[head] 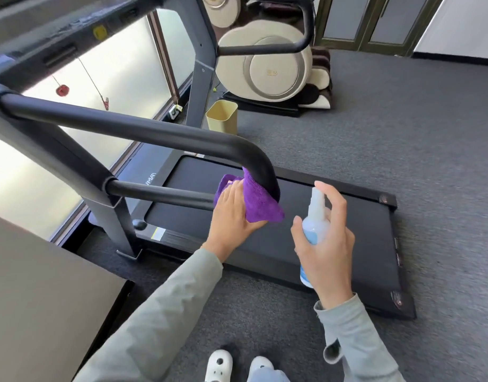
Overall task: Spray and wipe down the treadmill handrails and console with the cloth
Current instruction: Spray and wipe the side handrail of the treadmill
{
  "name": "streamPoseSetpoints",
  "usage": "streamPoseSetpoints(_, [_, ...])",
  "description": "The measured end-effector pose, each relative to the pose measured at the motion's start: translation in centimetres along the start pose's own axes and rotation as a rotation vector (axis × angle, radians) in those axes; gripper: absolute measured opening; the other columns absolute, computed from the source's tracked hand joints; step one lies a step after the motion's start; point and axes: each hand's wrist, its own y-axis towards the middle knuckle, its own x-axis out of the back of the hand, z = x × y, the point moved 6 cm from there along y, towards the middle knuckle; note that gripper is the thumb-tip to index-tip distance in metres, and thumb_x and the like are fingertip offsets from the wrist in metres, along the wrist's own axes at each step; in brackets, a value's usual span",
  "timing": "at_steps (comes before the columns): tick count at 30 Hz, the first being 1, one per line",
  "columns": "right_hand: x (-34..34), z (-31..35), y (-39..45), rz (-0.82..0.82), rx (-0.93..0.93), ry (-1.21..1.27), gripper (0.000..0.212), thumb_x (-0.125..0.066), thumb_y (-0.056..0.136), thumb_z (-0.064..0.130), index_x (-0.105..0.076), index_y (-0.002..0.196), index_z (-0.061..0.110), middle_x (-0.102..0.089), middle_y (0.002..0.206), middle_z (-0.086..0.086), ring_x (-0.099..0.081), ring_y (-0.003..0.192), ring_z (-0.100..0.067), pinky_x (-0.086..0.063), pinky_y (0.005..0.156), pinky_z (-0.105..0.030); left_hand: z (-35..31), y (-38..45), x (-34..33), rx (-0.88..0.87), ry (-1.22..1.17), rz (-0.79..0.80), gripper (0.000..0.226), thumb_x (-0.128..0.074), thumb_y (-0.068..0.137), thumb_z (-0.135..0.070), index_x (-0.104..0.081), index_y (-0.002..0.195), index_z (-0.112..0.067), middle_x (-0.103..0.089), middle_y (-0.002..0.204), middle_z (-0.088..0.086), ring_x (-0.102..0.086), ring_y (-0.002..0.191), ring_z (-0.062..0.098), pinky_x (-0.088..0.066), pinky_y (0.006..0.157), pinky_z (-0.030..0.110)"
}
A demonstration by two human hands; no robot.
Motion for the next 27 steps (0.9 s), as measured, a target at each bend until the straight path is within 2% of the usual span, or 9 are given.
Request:
streamPoseSetpoints(3, [0.0, 0.3, -0.2, -0.012, 0.020, -0.001, 0.059, -0.065, 0.084, 0.008, -0.040, 0.133, 0.027, -0.057, 0.129, 0.008, -0.063, 0.090, -0.026, -0.042, 0.087, -0.009, 1.2, -0.3, 0.8, -0.143, 0.221, 0.085, 0.080, -0.068, 0.072, -0.061, -0.056, 0.126, -0.002, -0.061, 0.111, 0.009, -0.056, 0.102, 0.030, -0.037, 0.099, 0.037])
streamPoseSetpoints(6, [-0.7, 0.6, -0.6, 0.000, 0.012, -0.016, 0.062, -0.068, 0.084, 0.002, -0.040, 0.133, 0.027, -0.058, 0.129, 0.006, -0.064, 0.093, -0.026, -0.040, 0.089, -0.008, 1.5, -0.3, 1.1, -0.151, 0.219, 0.132, 0.085, -0.069, 0.070, -0.063, -0.056, 0.131, -0.006, -0.061, 0.115, 0.009, -0.056, 0.106, 0.032, -0.039, 0.100, 0.044])
streamPoseSetpoints(11, [-3.3, 1.6, -1.3, 0.022, 0.010, -0.041, 0.066, -0.070, 0.082, -0.001, -0.040, 0.134, 0.028, -0.056, 0.133, 0.012, -0.064, 0.101, -0.018, -0.034, 0.089, 0.000, 2.6, 0.9, 1.6, -0.104, 0.215, 0.219, 0.093, -0.064, 0.066, -0.079, -0.054, 0.135, -0.018, -0.059, 0.106, -0.001, -0.052, 0.098, 0.022, -0.038, 0.095, 0.035])
streamPoseSetpoints(13, [-4.5, 2.1, -1.4, 0.017, -0.003, -0.057, 0.066, -0.070, 0.082, -0.001, -0.040, 0.134, 0.028, -0.054, 0.135, 0.015, -0.064, 0.105, -0.016, -0.032, 0.091, 0.001, 3.7, 1.7, 1.8, -0.079, 0.262, 0.309, 0.103, -0.050, 0.063, -0.089, -0.044, 0.144, -0.026, -0.056, 0.103, -0.002, -0.050, 0.096, 0.020, -0.037, 0.094, 0.034])
streamPoseSetpoints(16, [-6.1, 2.8, -1.5, -0.015, -0.017, -0.093, 0.066, -0.071, 0.083, 0.000, -0.040, 0.134, 0.027, -0.049, 0.137, 0.017, -0.063, 0.107, -0.017, -0.033, 0.092, 0.000, 4.8, 2.7, 1.7, -0.128, 0.359, 0.444, 0.109, -0.013, 0.061, -0.093, -0.015, 0.154, -0.035, -0.052, 0.108, 0.002, -0.048, 0.098, 0.023, -0.037, 0.091, 0.037])
streamPoseSetpoints(17, [-6.6, 3.1, -1.5, -0.029, -0.028, -0.107, 0.066, -0.071, 0.083, 0.000, -0.040, 0.134, 0.027, -0.048, 0.138, 0.019, -0.062, 0.107, -0.016, -0.034, 0.092, 0.000, 5.1, 2.8, 1.6, -0.162, 0.360, 0.480, 0.108, -0.003, 0.061, -0.091, -0.012, 0.154, -0.037, -0.050, 0.111, 0.003, -0.047, 0.099, 0.024, -0.036, 0.090, 0.038])
streamPoseSetpoints(20, [-7.8, 4.0, -2.2, -0.093, -0.072, -0.147, 0.067, -0.071, 0.083, 0.000, -0.040, 0.134, 0.028, -0.045, 0.137, 0.032, -0.060, 0.104, -0.012, -0.035, 0.090, 0.000, 5.8, 2.7, 1.6, -0.180, 0.232, 0.518, 0.101, 0.005, 0.069, -0.088, -0.033, 0.149, -0.038, -0.050, 0.114, 0.001, -0.046, 0.104, 0.023, -0.032, 0.093, 0.037])
streamPoseSetpoints(23, [-8.9, 5.3, -3.1, -0.172, -0.075, -0.191, 0.061, -0.069, 0.083, 0.006, -0.041, 0.134, 0.026, -0.047, 0.135, 0.029, -0.062, 0.094, -0.017, -0.042, 0.085, -0.008, 6.2, 2.3, 1.7, -0.219, 0.157, 0.388, 0.079, -0.020, 0.082, -0.080, -0.056, 0.132, -0.031, -0.056, 0.106, 0.000, -0.050, 0.098, 0.022, -0.035, 0.091, 0.036])
streamPoseSetpoints(27, [-10.3, 6.4, -3.9, -0.223, -0.090, -0.248, 0.058, -0.064, 0.083, 0.010, -0.041, 0.134, 0.024, -0.048, 0.134, 0.026, -0.062, 0.088, -0.016, -0.044, 0.083, -0.012, 8.3, 2.4, 2.5, -0.245, 0.190, 0.327, 0.071, -0.034, 0.083, -0.077, -0.064, 0.120, -0.024, -0.061, 0.099, 0.004, -0.055, 0.088, 0.025, -0.042, 0.083, 0.039])
